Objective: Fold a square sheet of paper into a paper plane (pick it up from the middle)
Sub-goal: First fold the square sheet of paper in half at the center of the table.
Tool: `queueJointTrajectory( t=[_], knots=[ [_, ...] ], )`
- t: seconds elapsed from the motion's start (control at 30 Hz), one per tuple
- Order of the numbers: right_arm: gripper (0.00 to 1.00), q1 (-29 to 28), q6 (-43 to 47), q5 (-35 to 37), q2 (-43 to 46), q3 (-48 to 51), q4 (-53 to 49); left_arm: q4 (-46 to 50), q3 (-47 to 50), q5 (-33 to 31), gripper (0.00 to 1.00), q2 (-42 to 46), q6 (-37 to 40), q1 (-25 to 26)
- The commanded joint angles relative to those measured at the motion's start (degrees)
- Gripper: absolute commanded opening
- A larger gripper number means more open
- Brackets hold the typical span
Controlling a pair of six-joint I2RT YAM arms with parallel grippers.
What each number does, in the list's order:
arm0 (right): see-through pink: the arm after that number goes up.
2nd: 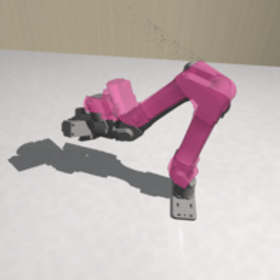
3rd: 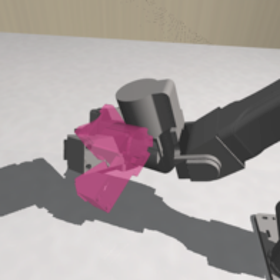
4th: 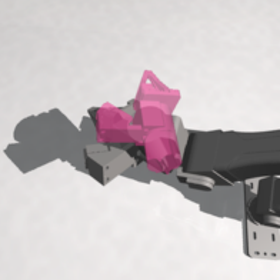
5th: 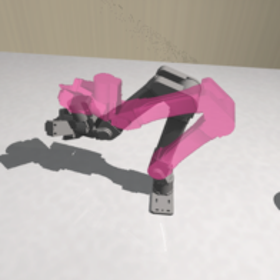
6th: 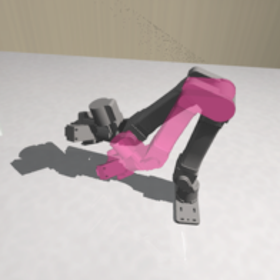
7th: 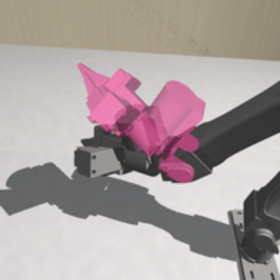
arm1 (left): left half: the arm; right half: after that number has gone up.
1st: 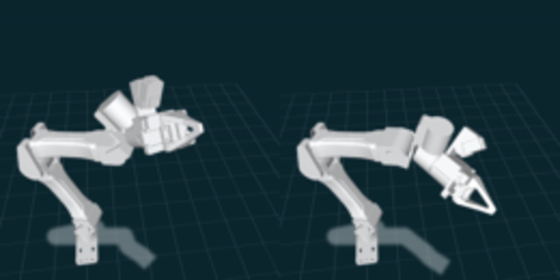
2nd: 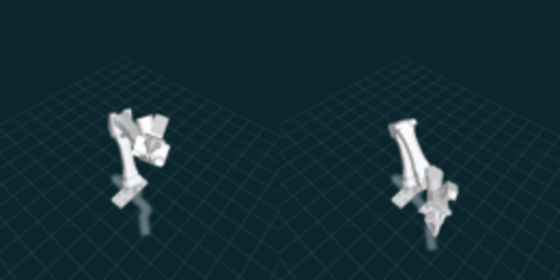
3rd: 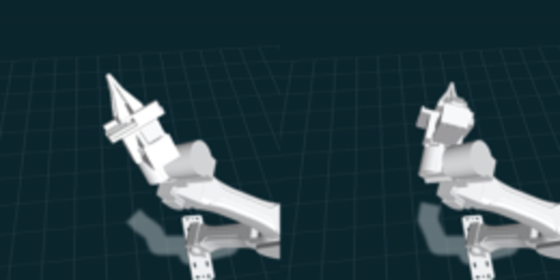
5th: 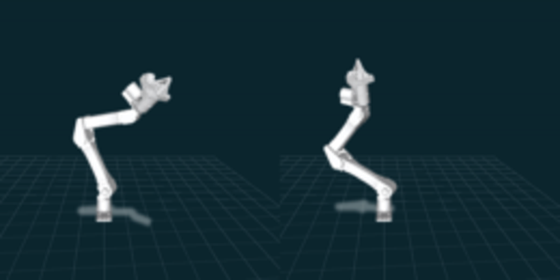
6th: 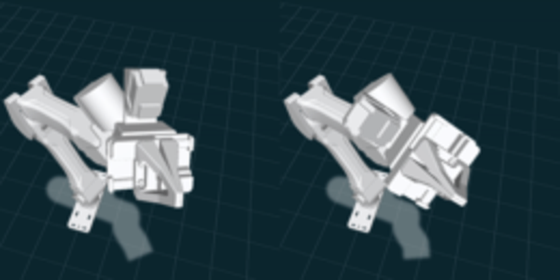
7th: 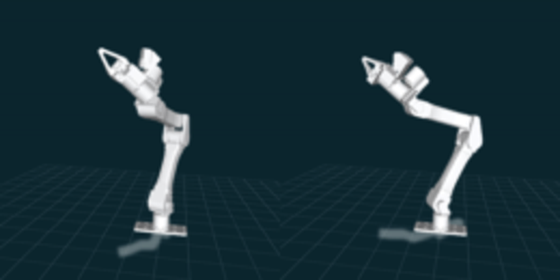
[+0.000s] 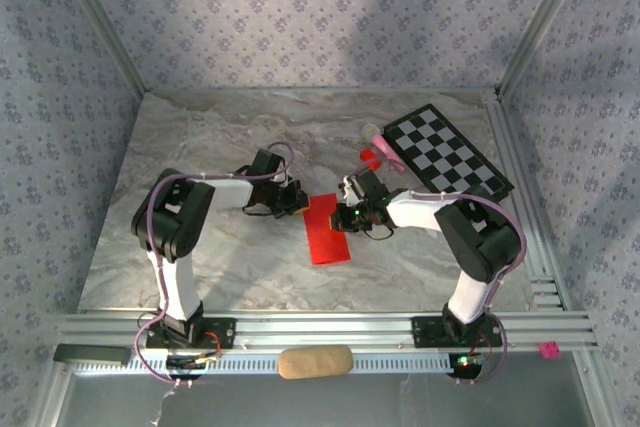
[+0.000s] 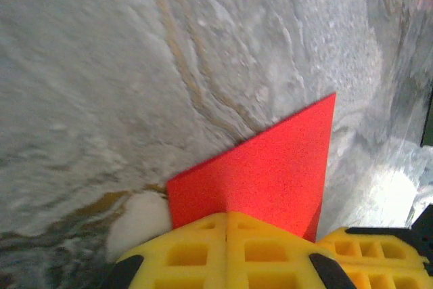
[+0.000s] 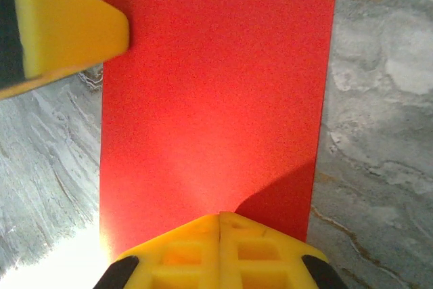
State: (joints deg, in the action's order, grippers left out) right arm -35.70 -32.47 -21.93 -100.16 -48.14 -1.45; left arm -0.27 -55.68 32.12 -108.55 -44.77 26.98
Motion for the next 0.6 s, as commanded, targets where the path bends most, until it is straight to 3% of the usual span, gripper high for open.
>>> queueJointTrajectory(
  t=[0.0, 0.57],
  knots=[
    [0.0, 0.5, 1.4, 3.7, -2.1, 3.2, -9.1, 1.4, -1.3, -7.6, 0.0, -1.3, -2.0, -2.0],
    [0.0, 0.5, 1.7, 3.4, -2.0, 3.4, -9.1, 3.0, -4.0, -14.3, 0.0, -2.4, -8.4, -2.3]
  ],
)
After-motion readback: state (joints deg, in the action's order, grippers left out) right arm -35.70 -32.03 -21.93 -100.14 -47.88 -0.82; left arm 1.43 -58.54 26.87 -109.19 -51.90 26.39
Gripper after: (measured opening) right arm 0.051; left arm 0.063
